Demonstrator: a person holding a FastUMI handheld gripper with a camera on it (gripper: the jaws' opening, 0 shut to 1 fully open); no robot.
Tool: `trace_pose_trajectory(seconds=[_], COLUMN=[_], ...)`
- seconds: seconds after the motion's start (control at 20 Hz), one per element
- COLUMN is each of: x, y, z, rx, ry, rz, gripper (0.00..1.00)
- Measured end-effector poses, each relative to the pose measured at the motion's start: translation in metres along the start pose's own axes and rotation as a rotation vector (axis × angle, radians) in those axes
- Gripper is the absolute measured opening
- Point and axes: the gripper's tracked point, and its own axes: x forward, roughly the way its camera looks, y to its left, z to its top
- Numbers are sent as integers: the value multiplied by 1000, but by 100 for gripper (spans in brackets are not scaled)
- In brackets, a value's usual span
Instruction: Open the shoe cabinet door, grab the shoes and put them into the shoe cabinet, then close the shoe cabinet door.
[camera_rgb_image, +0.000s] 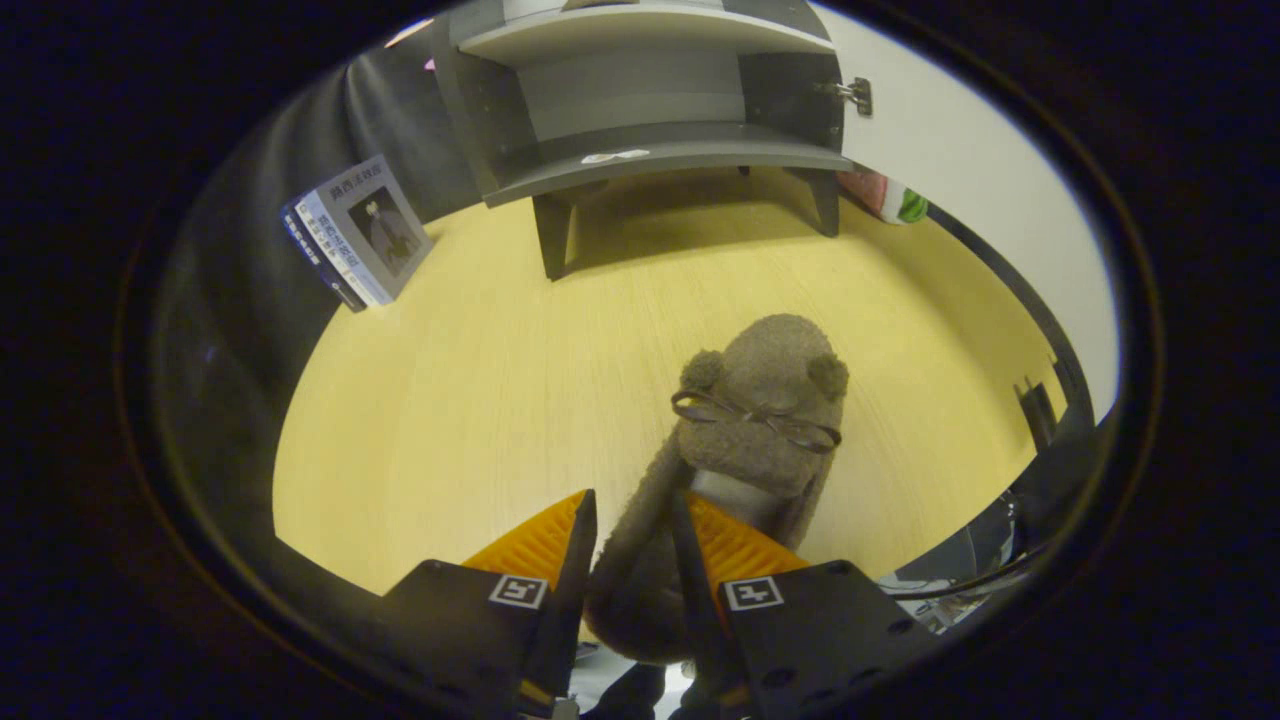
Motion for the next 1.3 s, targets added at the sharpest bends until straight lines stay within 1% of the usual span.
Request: trace_pose_trajectory(seconds=[0.2, 0.3, 0.35, 0.4, 0.5, 0.65, 0.75, 0.85, 0.95, 1.15, 1.3], x=[6, 7, 9, 1, 7, 9, 7, 2, -4, -26, -42], y=[-4, -5, -11, -10, -12, -12, -12, -16, -23, -38, -53], z=[-2, -5, -8, -9, -5, -4, -6, -8, -7, 18, 37], rx=[-11, -39, -51, -41, -27, -45, -36, -23, -39, -70, -52], ry=[21, 31, 35, 35, 44, 48, 58, 64, 60, -6, -34], rz=[-90, -134, -170, -184, -188, -191, -172, -150, -139, -115, -88], gripper=[48, 41, 38, 35, 28, 10, 4, 3, 3, 3, 3])
